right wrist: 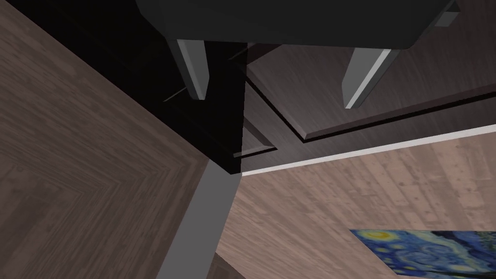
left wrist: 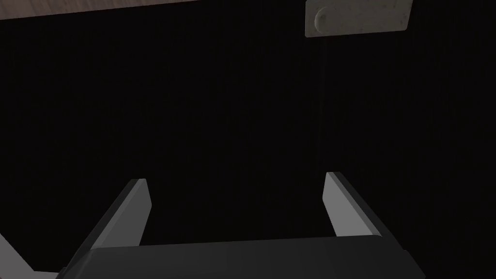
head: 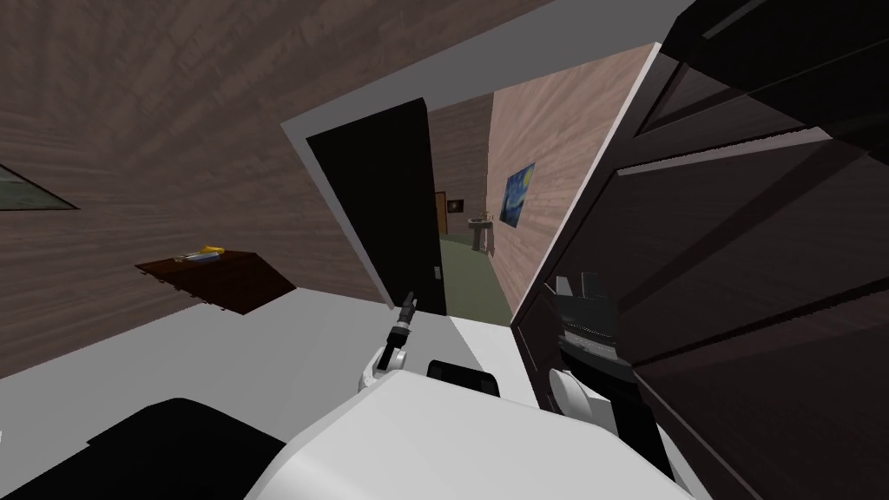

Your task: Pull the door open

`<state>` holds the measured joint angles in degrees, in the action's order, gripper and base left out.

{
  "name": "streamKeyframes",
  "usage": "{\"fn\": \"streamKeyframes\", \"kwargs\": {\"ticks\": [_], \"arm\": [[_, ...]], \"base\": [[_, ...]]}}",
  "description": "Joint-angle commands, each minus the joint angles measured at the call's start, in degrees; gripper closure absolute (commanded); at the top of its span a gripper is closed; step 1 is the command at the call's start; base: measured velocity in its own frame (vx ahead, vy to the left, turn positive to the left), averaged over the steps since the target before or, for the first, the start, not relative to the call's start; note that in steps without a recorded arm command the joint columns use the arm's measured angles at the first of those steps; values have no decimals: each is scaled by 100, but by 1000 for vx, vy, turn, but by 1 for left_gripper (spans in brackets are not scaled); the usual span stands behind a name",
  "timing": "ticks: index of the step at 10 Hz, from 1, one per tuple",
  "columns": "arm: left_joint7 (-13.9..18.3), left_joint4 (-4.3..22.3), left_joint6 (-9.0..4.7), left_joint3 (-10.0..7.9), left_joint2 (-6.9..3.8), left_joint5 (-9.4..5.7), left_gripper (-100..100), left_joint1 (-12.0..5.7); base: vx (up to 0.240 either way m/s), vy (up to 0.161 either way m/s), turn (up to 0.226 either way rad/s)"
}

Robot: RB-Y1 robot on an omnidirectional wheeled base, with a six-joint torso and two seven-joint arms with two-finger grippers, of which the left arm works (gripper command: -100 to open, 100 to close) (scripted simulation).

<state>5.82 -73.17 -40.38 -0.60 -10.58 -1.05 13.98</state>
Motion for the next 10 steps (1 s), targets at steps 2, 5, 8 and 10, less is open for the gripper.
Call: {"fn": "streamKeyframes", "kwargs": {"ticks": [2, 5, 8, 10], "arm": [[82, 369, -104, 16, -46, -42, -100, -102], [163, 737, -194, 36, -89, -87, -100, -198], [233, 1053, -271, 53, -126, -125, -100, -281], [280, 1264, -323, 65, -150, -151, -100, -336]], "base": [[98, -26, -55], [122, -22, -54], [96, -10, -48], [110, -10, -51]]}}
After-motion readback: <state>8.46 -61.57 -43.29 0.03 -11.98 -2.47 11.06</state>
